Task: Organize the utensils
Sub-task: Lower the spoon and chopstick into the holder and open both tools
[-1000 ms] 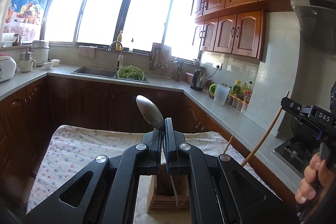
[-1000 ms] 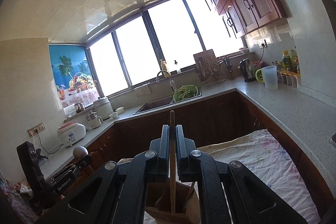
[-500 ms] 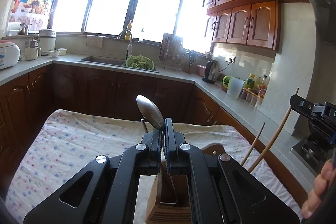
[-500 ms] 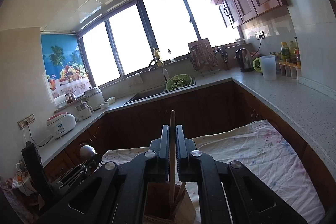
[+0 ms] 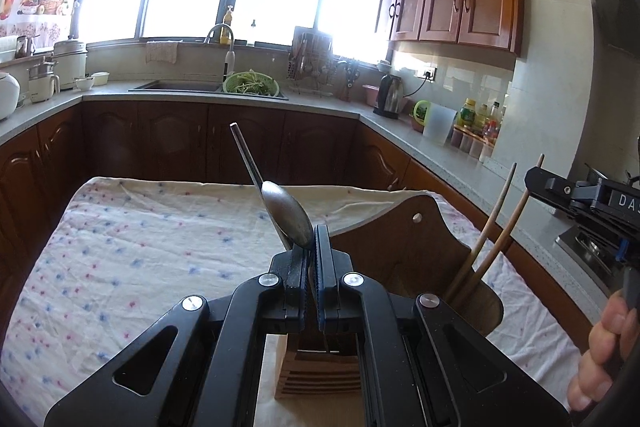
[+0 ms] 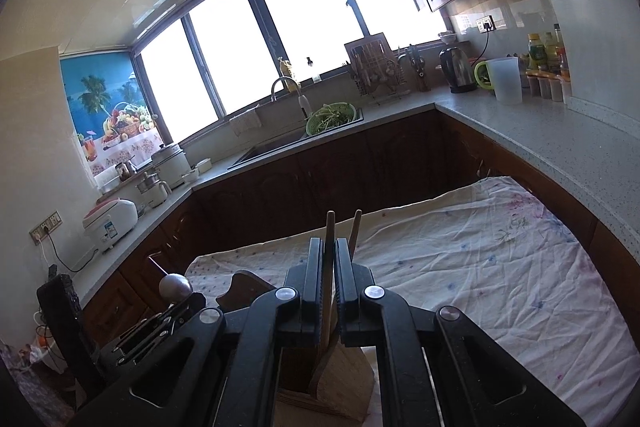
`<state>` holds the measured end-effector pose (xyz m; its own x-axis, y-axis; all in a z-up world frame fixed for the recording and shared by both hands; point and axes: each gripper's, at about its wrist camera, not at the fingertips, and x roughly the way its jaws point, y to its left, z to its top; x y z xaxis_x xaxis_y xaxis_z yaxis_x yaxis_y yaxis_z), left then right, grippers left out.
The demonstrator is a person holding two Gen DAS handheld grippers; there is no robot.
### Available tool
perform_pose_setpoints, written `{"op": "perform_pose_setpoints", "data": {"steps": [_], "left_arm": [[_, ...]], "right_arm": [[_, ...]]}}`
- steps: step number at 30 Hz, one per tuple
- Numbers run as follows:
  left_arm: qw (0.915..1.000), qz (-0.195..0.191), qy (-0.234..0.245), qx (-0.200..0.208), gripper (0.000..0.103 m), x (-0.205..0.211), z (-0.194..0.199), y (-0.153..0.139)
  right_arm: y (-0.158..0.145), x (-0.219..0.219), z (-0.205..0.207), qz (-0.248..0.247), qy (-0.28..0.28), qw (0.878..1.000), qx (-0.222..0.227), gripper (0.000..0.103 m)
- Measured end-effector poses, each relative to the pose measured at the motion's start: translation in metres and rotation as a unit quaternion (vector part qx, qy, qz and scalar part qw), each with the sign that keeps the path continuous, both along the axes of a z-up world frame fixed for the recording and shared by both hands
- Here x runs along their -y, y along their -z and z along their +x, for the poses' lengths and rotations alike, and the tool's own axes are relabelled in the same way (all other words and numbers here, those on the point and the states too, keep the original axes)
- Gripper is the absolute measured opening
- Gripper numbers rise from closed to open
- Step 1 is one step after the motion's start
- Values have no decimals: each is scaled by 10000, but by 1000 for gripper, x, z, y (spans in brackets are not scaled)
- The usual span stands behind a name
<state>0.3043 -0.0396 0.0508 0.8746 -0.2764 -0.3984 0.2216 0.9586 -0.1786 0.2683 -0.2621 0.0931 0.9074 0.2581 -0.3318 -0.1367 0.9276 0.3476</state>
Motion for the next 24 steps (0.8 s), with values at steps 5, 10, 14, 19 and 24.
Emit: {"op": "perform_pose_setpoints", "data": {"steps": [5,10,14,19,24], "left_arm": [[9999,70,60,-77,3,6,0,3],[9999,75,80,-129,3,6,1,1],[9998,63,69,-156,3,5,1,0],[9997,69,91,-197,13,5,-1,-4],[10000,59,-29,6,46,3,-13,-13]], "right_arm": [[-1,-1,0,-19,-9,10000,-30,5],[0,1,2,-4,11,10000,-82,6],[0,1,3,10,12,9999,-104,7],[-1,1,0,13,-32,10000,-87,11],[-2,4,-6,94,-33,9999,-48,33]]}}
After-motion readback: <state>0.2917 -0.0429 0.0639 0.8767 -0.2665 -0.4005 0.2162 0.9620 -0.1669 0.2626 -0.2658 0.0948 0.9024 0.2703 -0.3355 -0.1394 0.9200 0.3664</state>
